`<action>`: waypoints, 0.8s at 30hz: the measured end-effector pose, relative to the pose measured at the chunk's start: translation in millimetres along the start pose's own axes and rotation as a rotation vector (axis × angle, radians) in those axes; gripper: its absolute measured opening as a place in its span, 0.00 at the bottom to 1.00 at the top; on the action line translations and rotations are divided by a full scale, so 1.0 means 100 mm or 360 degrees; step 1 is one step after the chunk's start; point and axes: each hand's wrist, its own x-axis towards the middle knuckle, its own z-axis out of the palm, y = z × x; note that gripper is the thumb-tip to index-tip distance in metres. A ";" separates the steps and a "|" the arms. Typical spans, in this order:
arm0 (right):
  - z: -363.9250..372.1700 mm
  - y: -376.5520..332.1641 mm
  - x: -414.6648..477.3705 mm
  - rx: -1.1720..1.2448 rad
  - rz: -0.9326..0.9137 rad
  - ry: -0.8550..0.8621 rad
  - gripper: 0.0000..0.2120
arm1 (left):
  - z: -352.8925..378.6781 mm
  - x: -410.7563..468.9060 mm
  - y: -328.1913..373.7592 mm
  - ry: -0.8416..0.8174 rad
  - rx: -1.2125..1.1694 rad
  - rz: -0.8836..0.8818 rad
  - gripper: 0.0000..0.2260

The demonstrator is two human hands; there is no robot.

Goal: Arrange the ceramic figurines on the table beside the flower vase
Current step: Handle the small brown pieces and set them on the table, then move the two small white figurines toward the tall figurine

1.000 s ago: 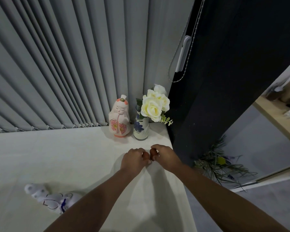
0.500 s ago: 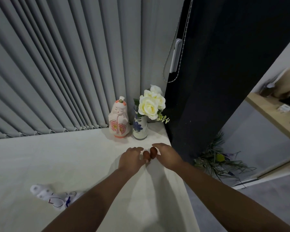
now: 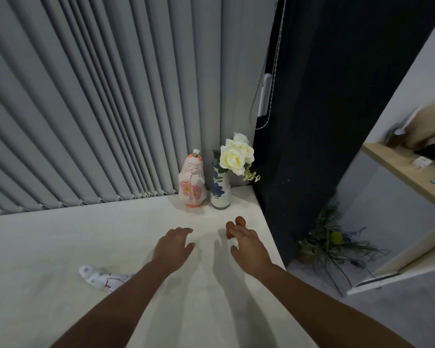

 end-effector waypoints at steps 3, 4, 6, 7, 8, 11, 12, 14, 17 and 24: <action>0.08 -0.15 -0.09 0.0049 0.0020 0.0013 0.21 | -0.12 -0.10 -0.11 0.0076 -0.0009 0.0003 0.18; 0.10 -0.22 -0.11 0.0073 0.0032 0.0005 0.22 | -0.18 -0.13 -0.16 0.0106 -0.0004 0.0003 0.18; 0.14 -0.37 -0.15 0.0133 0.0063 -0.0029 0.23 | -0.29 -0.19 -0.26 0.0165 -0.0014 -0.0006 0.17; 0.17 -0.44 -0.18 0.0154 0.0073 -0.0049 0.23 | -0.34 -0.23 -0.31 0.0190 -0.0029 -0.0017 0.17; 0.21 -0.52 -0.21 0.0171 0.0076 -0.0066 0.23 | -0.38 -0.28 -0.37 0.0214 -0.0046 -0.0032 0.16; 0.39 -0.75 -0.32 0.0212 0.0049 -0.0105 0.24 | -0.48 -0.46 -0.61 0.0298 -0.0087 -0.0082 0.15; 0.46 -0.85 -0.35 0.0231 0.0033 -0.0118 0.24 | -0.52 -0.53 -0.71 0.0325 -0.0096 -0.0110 0.15; 0.59 -1.05 -0.39 0.0274 0.0016 -0.0155 0.24 | -0.61 -0.66 -0.94 0.0352 -0.0097 -0.0165 0.15; 0.75 -1.34 -0.43 0.0357 0.0022 -0.0211 0.25 | -0.71 -0.85 -1.25 0.0342 -0.0081 -0.0227 0.16; 1.22 -1.89 -0.53 0.0397 0.0011 -0.0252 0.30 | -0.76 -1.26 -1.88 0.0166 -0.0071 -0.0239 0.23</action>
